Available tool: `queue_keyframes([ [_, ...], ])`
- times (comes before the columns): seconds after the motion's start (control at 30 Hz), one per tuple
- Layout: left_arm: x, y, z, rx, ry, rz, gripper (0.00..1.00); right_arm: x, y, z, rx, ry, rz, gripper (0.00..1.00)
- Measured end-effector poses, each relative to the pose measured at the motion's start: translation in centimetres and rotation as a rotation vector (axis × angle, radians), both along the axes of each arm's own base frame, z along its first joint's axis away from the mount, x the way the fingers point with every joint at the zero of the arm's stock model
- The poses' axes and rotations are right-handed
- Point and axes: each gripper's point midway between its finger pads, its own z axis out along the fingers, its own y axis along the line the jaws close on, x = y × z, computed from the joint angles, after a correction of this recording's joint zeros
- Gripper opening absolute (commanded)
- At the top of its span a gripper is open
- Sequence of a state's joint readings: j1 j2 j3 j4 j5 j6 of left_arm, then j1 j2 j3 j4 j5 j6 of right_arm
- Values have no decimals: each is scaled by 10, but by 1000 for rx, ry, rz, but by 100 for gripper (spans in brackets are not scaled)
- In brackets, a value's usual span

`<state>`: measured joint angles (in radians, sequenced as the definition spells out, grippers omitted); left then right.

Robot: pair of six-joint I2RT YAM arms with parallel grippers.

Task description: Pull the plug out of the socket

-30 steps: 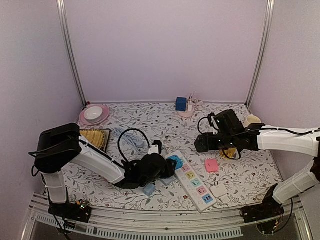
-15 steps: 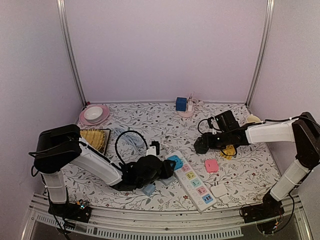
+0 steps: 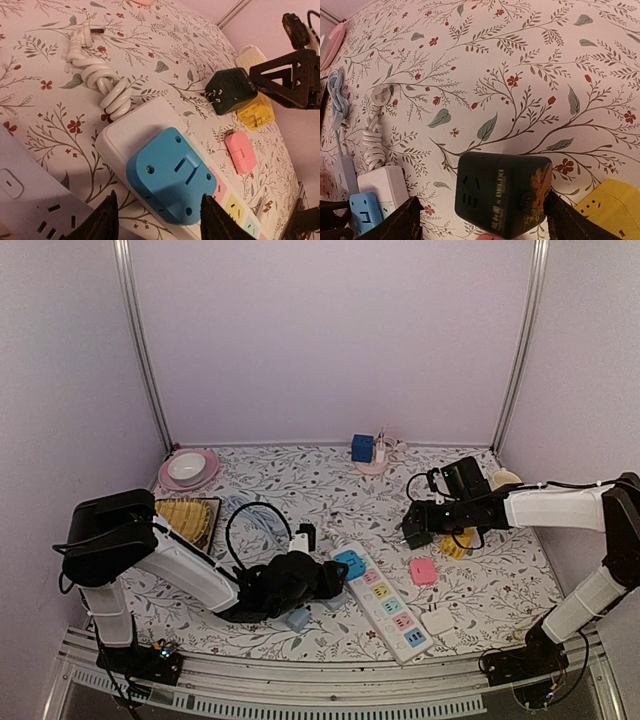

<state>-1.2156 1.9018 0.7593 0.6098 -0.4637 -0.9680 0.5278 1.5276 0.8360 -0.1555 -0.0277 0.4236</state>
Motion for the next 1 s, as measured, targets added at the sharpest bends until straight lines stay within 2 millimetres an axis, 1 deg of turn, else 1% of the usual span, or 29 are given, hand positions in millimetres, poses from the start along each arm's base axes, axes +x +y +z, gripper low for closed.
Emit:
queue_keyframes([
  [0.2,0,0,0,-3,-1,0,57,-3,-12,23,-24,-49,-25,85],
  [0.3,0,0,0,-4,-1,-1,57,-8,-11,31,-28,-70,-16,86],
  [0.37,0,1,0,-6,-2,-1,57,-14,-7,35,-36,-83,1,86],
  [0.43,-1,2,0,-10,-4,-4,57,-22,4,37,-44,-91,33,86],
  [0.53,-3,7,1,-19,-8,-4,57,-43,32,37,-62,-107,117,86],
  [0.63,-6,17,2,-32,-14,-1,57,-64,57,33,-83,-114,195,87],
  [0.73,-8,26,3,-49,-21,9,57,-78,79,22,-127,-109,254,87],
  [0.8,-9,31,4,-56,-24,17,57,-84,92,13,-159,-106,282,87],
  [0.87,-9,32,4,-61,-25,21,57,-89,107,2,-205,-102,310,87],
  [1.0,-9,33,4,-67,-23,26,57,-96,131,-11,-271,-106,348,88],
])
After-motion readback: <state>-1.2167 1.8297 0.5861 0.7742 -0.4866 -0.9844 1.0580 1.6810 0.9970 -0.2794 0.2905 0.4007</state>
